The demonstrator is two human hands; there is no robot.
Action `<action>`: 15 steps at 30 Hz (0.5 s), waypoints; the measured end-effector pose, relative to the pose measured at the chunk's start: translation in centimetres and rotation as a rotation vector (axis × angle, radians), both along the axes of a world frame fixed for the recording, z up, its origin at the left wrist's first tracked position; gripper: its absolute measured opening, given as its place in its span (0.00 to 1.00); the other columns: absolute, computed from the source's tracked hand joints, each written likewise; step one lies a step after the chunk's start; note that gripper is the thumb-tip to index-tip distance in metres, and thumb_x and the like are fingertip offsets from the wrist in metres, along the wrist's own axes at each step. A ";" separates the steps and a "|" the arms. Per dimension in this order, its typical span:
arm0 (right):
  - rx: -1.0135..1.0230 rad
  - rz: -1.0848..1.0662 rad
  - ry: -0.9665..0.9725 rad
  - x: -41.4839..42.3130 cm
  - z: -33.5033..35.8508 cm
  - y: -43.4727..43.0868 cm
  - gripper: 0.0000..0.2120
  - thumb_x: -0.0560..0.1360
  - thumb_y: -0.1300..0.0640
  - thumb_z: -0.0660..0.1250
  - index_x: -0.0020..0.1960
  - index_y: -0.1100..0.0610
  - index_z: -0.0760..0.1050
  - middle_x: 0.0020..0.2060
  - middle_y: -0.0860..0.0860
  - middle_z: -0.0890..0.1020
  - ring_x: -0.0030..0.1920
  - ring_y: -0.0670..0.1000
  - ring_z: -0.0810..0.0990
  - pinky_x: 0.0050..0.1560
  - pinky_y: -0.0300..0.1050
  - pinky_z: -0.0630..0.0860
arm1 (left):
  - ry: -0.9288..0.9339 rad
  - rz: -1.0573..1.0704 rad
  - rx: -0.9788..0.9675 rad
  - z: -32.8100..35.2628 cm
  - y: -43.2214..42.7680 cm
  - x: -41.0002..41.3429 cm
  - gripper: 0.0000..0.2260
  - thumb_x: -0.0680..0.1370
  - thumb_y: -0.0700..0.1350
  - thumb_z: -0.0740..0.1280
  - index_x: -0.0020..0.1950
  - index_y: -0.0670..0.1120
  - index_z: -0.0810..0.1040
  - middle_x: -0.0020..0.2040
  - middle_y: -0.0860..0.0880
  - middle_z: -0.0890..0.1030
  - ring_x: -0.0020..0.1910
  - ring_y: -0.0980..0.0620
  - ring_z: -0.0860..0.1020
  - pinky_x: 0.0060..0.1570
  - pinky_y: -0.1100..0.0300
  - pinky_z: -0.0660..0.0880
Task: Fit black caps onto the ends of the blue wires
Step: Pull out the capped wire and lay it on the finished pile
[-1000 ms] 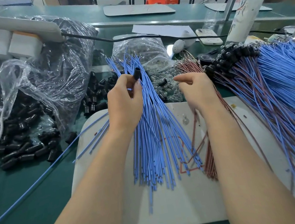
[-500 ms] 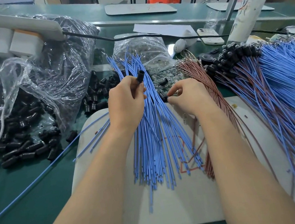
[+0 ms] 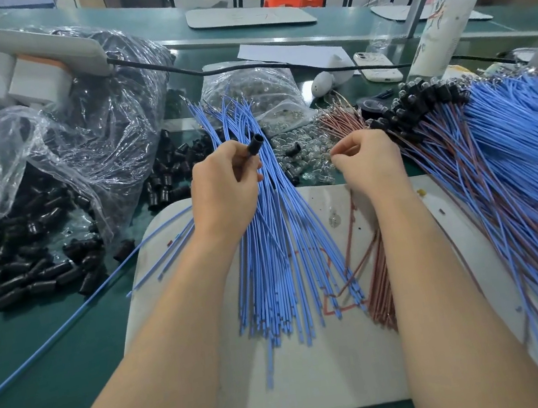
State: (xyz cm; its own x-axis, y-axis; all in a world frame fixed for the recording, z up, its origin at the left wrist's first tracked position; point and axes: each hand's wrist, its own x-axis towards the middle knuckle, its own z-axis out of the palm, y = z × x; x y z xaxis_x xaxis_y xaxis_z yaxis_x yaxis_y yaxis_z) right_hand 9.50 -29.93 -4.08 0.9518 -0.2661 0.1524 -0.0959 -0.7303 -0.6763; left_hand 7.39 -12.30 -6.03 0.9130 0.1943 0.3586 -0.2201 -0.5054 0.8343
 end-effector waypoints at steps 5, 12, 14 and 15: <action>-0.072 0.058 0.110 0.0 0.0 0.5 0.05 0.74 0.59 0.68 0.46 0.50 0.80 0.43 0.47 0.79 0.46 0.48 0.76 0.45 0.41 0.70 | 0.000 0.010 0.003 -0.1 0.1 0.1 0.04 0.78 0.41 0.65 0.51 0.42 0.78 0.41 0.49 0.83 0.40 0.52 0.82 0.46 0.51 0.79; -0.132 0.087 0.160 0.3 -0.7 1.2 0.14 0.75 0.62 0.67 0.55 0.45 0.76 0.55 0.50 0.77 0.49 0.50 0.76 0.43 0.42 0.73 | -0.007 0.007 0.010 -0.1 0.0 0.0 0.06 0.78 0.44 0.66 0.52 0.42 0.77 0.41 0.49 0.81 0.41 0.51 0.81 0.46 0.54 0.78; -0.139 0.070 0.145 0.4 -0.8 1.0 0.13 0.75 0.61 0.68 0.56 0.47 0.75 0.56 0.51 0.77 0.51 0.51 0.76 0.47 0.43 0.72 | -0.002 0.003 0.003 -0.1 0.0 -0.1 0.06 0.78 0.45 0.66 0.51 0.43 0.77 0.42 0.50 0.82 0.41 0.51 0.81 0.47 0.53 0.79; -0.139 0.059 0.141 0.5 -0.8 0.8 0.12 0.74 0.61 0.69 0.55 0.48 0.75 0.56 0.52 0.77 0.51 0.51 0.76 0.48 0.44 0.71 | -0.001 0.002 0.002 -0.1 0.0 -0.1 0.06 0.78 0.45 0.66 0.51 0.44 0.76 0.42 0.50 0.82 0.41 0.51 0.81 0.47 0.52 0.79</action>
